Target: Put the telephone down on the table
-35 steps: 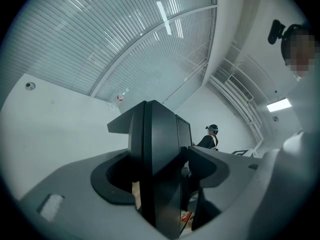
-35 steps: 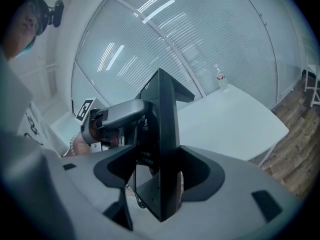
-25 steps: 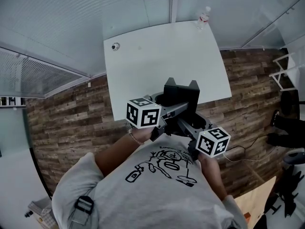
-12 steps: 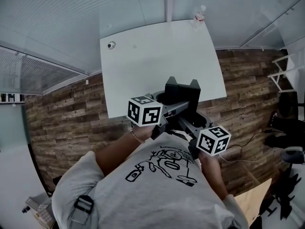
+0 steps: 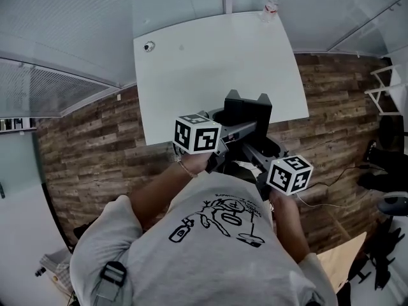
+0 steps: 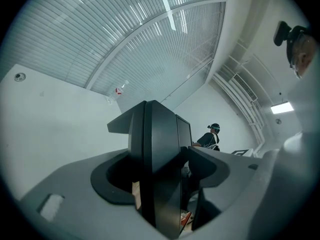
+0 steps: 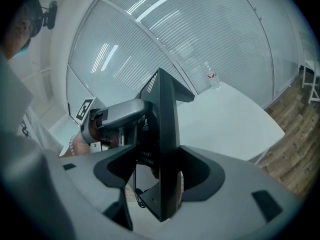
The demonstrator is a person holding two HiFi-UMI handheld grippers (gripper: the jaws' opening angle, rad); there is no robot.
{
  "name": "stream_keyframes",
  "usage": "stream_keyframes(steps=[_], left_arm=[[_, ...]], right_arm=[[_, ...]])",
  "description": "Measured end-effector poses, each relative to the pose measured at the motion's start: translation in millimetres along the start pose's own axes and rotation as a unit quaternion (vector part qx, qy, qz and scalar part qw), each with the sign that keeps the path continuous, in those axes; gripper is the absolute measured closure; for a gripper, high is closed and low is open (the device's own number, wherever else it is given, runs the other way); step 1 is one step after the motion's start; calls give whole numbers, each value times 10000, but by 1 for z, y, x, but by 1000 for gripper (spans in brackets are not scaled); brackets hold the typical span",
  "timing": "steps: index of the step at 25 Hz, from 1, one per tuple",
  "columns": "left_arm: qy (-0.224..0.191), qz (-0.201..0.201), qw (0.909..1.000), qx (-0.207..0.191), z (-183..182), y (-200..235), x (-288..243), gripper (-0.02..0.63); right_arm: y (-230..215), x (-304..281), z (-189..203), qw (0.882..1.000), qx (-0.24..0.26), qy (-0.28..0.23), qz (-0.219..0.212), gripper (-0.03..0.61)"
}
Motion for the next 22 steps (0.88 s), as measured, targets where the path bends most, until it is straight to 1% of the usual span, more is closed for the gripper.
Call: stream_keyframes(steps=[5, 13, 22], left_arm=[[78, -63, 9999, 124, 10, 18, -2, 288], [217, -186, 9994, 179, 21, 53, -14, 288], [294, -231, 9990, 246, 26, 94, -30, 288]], right_arm=[[-10, -10, 13, 9999, -83, 76, 35, 319], [-34, -35, 29, 9995, -266, 184, 1, 319], [-62, -67, 40, 9991, -345, 228, 43, 319]])
Point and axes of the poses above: the fingertips, and each gripper's own axes: x backward along the fingers, y to its left, z out of its underside, the point moved 4 cm from there along x, backward along the fingers, and after that the axes turned 13 degrees about -y, right-handed, at the moved point
